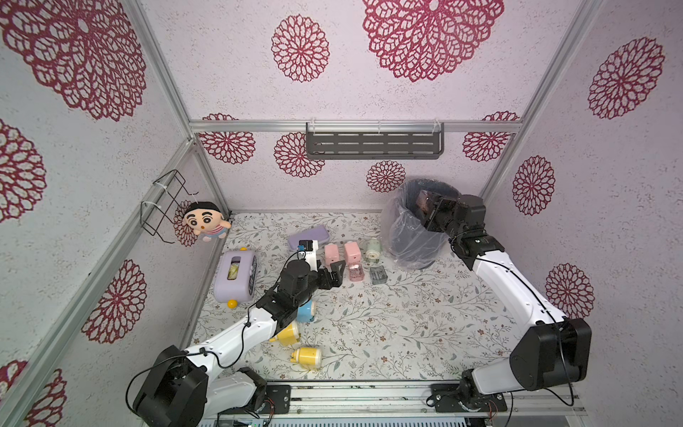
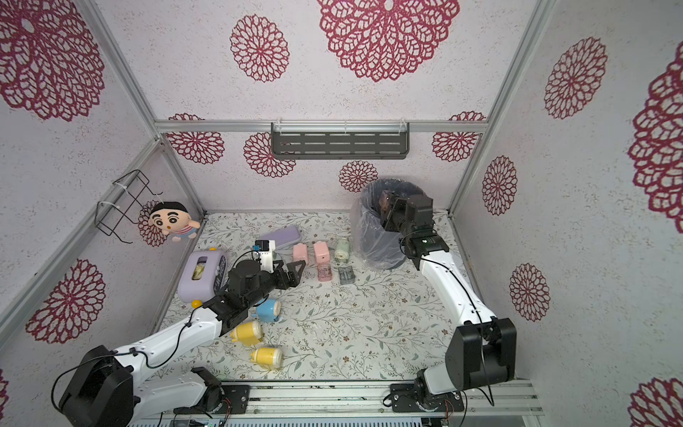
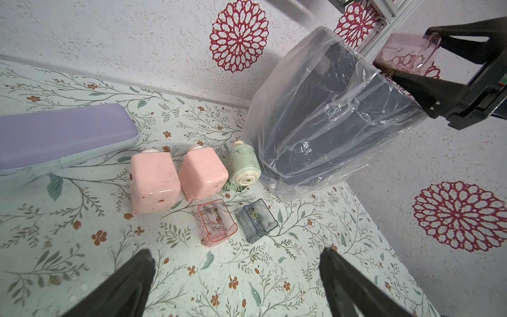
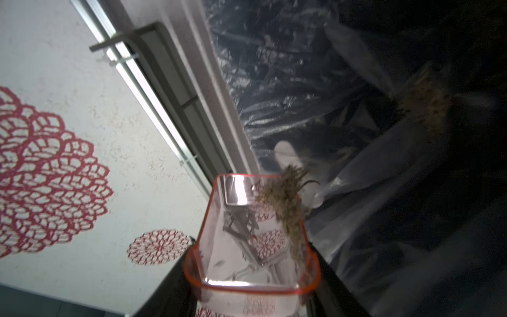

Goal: Take out the pencil sharpener tray and clean the shavings
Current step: Pour the shavings into the trash bin.

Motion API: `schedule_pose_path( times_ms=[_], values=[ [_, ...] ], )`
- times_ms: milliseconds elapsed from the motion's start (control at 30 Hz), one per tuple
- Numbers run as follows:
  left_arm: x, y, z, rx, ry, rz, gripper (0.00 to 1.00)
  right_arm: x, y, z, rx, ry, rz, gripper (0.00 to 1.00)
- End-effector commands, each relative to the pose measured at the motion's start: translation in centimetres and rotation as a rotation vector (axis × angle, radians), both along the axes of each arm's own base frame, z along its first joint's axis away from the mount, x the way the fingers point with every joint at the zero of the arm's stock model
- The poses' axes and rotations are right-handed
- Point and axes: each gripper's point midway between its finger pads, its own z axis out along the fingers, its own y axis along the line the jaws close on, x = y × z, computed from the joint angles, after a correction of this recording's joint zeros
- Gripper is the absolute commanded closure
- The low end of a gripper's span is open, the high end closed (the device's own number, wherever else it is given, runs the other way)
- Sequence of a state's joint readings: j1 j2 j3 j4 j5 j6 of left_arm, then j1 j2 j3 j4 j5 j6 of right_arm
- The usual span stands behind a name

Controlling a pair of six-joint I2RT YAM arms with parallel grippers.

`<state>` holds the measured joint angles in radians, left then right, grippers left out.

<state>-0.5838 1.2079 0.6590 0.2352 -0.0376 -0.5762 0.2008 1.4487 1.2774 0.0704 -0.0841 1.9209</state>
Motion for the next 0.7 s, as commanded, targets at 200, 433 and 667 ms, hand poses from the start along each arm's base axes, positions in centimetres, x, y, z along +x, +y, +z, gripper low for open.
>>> schedule_pose_path(
  times_ms=[200,433,667],
  values=[
    [-0.6,-0.4,1.5,-0.021,-0.049,-0.029,0.03,0.2,-0.8,3.6,0.002,-0.065,0.002,0.62],
    [-1.2,-2.4,1.5,0.042,-0.066,-0.088,0.03,0.0,-0.9,3.6,-0.009,-0.073,0.003,0.62],
    [-1.5,-4.0,1.0,0.068,-0.062,-0.143,0.03,0.6,-0.7,1.0,0.016,-0.030,0.019,0.62]
  ],
)
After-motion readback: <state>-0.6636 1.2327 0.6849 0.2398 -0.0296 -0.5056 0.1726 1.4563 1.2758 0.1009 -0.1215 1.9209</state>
